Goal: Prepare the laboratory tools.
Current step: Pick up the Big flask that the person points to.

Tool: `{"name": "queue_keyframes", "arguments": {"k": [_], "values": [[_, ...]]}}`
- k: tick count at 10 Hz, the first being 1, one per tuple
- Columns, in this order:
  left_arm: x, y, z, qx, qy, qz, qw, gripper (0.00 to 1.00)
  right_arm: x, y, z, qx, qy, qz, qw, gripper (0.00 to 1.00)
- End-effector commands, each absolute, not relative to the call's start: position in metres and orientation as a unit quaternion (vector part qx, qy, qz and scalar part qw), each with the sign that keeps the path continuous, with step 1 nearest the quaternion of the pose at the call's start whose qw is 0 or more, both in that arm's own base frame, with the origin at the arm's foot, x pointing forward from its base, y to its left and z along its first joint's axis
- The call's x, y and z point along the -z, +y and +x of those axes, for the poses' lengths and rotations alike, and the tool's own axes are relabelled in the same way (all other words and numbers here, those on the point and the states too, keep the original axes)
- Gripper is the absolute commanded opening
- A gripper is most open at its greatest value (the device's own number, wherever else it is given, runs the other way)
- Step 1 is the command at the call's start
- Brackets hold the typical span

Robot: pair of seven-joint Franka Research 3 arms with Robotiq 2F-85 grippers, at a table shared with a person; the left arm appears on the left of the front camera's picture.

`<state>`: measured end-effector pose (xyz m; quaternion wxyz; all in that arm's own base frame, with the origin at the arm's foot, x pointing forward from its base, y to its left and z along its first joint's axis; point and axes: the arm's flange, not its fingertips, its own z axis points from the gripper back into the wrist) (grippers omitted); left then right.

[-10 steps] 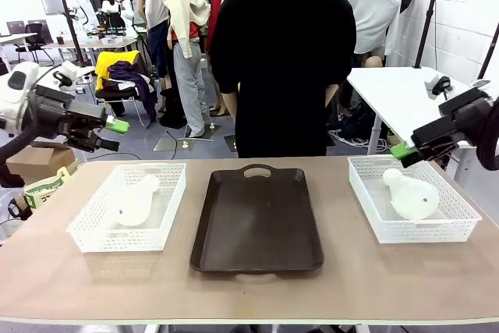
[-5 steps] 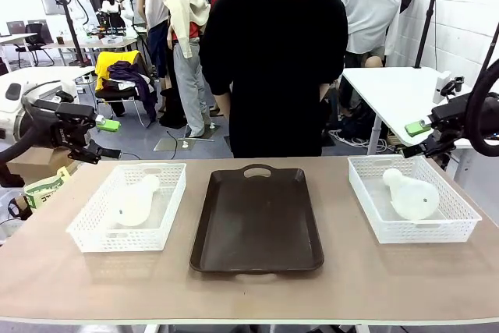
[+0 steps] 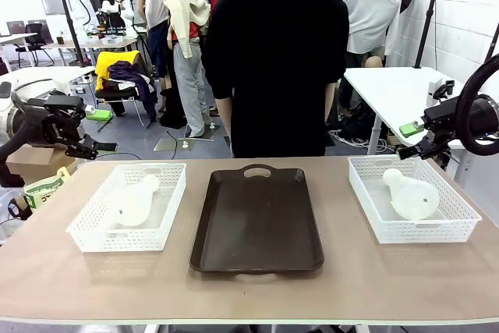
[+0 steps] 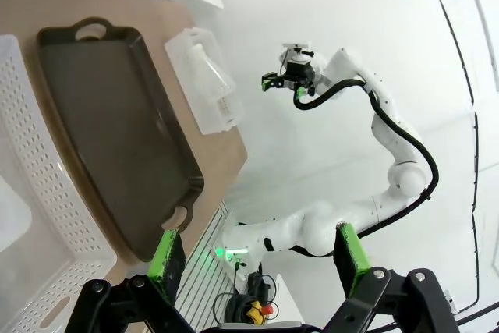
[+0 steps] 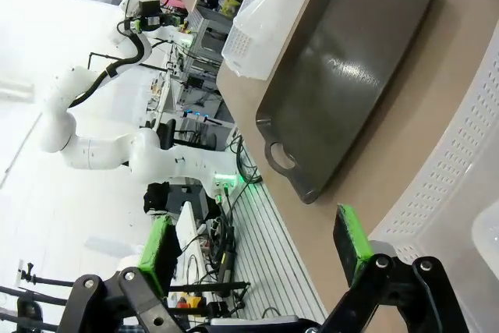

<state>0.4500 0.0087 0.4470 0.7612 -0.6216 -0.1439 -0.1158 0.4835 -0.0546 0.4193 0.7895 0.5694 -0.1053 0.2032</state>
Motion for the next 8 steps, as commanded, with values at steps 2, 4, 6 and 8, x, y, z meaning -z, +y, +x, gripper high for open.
{"name": "queue_keyframes", "arguments": {"k": [2, 4, 6, 8], "values": [[-0.4429, 0.0032, 0.4587, 0.102, -0.142, -0.588, 0.790, 1.00, -0.4208, -0.0545, 0.4814, -0.205, -0.107, 0.568, 0.790, 1.00], [-0.4426, 0.0080, 0.4514, 0.111, -0.138, -0.622, 0.763, 1.00, -0.4208, -0.0545, 0.4814, -0.205, -0.107, 0.568, 0.790, 1.00], [-0.4426, 0.0080, 0.4514, 0.111, -0.138, -0.622, 0.763, 1.00, -0.4208, -0.0545, 0.4814, -0.205, -0.107, 0.568, 0.790, 1.00], [-0.4426, 0.0080, 0.4514, 0.111, -0.138, -0.622, 0.763, 1.00, -0.4208, -0.0545, 0.4814, -0.205, -0.107, 0.568, 0.790, 1.00]]}}
